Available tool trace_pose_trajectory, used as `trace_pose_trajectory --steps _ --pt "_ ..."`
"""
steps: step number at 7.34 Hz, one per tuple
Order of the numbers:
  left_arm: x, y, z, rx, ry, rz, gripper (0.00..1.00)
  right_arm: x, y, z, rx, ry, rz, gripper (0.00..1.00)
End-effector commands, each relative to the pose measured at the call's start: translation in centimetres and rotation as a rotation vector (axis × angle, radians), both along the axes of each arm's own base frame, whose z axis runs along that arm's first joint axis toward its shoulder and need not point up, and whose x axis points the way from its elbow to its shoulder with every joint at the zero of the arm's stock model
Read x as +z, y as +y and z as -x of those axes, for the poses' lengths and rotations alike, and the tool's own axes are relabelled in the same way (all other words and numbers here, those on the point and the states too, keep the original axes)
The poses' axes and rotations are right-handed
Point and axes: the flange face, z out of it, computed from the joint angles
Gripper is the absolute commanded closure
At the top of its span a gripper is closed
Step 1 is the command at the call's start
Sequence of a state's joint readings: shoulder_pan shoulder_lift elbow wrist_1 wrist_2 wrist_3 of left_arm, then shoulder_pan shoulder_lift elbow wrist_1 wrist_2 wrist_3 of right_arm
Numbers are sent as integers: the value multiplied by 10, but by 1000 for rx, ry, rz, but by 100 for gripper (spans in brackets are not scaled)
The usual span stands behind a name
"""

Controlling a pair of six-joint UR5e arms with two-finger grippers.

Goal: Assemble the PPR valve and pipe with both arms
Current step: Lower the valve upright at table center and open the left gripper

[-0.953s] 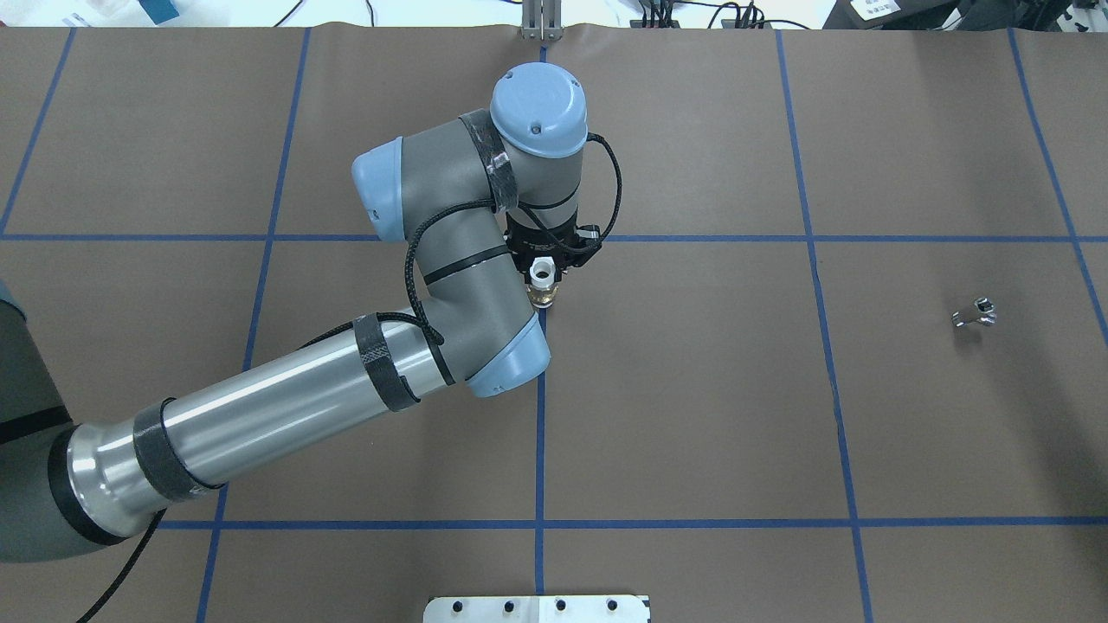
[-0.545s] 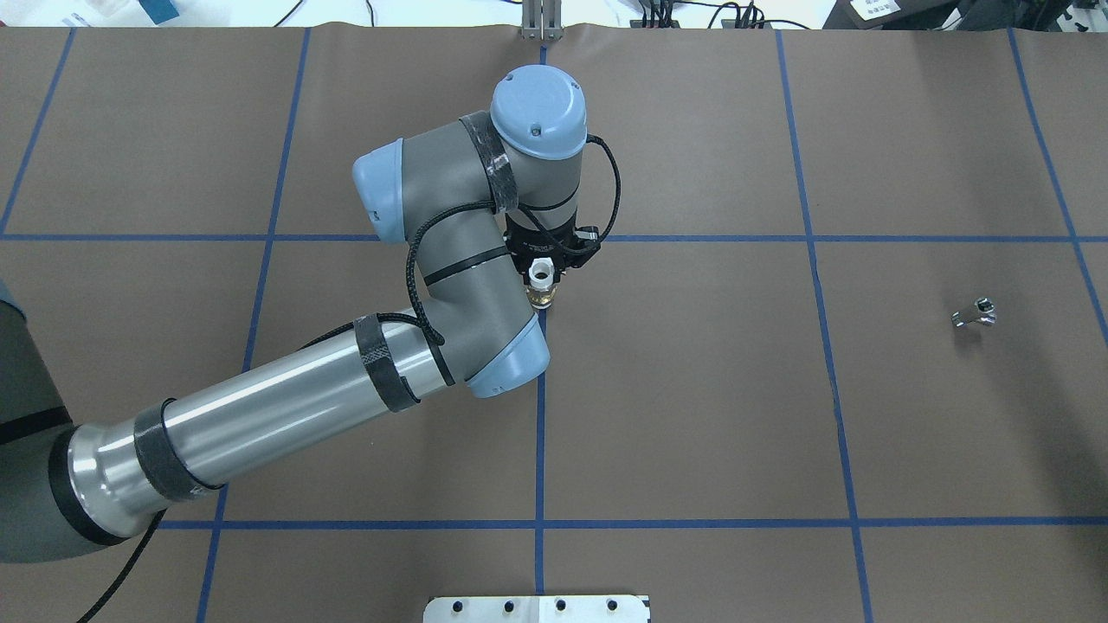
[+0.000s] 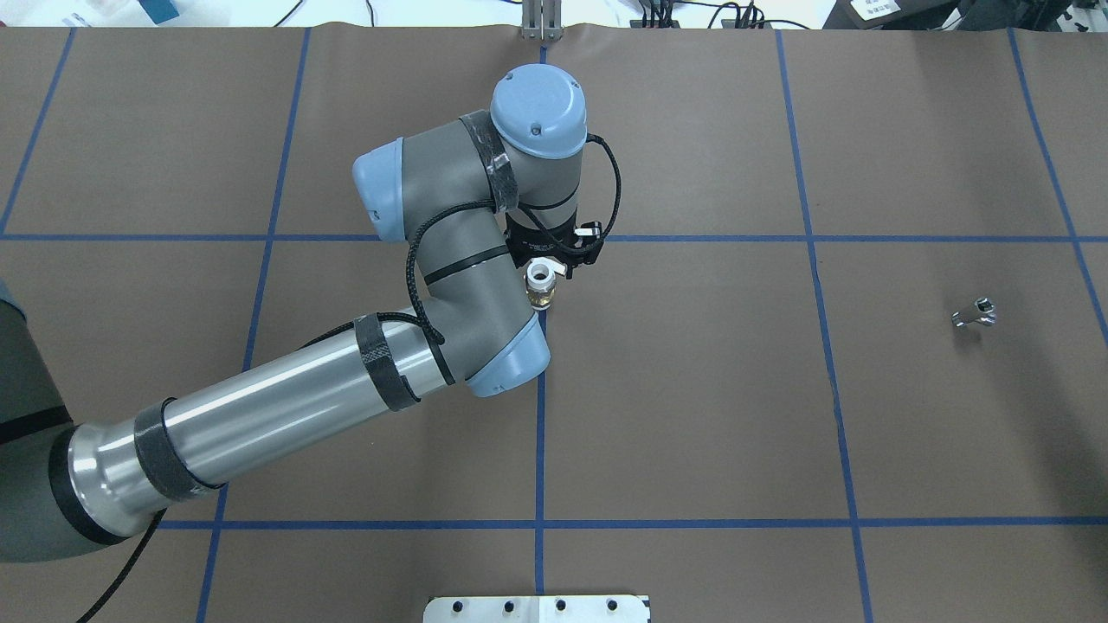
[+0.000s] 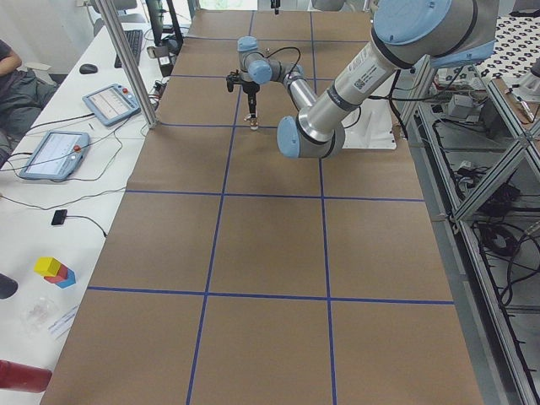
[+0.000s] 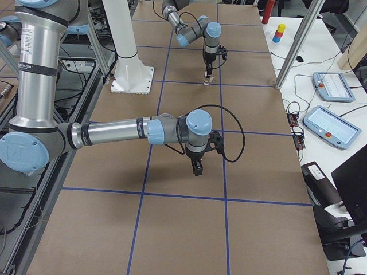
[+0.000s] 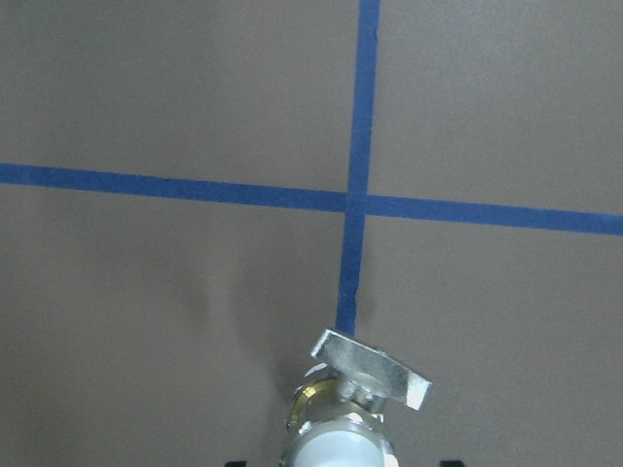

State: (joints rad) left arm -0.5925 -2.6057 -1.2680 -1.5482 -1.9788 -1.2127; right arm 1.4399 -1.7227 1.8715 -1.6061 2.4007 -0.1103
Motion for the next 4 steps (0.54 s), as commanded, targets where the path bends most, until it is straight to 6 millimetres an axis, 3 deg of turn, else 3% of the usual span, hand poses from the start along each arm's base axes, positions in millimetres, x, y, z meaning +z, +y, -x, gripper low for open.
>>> trace_pose_trajectory --steps 1,2,4 --pt "-19 3 20 -9 41 -29 17 -2 -2 10 5 -1 -1 0" --pt "-17 10 47 -20 78 -48 16 -4 -4 17 33 -5 7 0" --pt "24 29 123 -20 119 -108 16 -3 -9 40 117 -17 55 0"
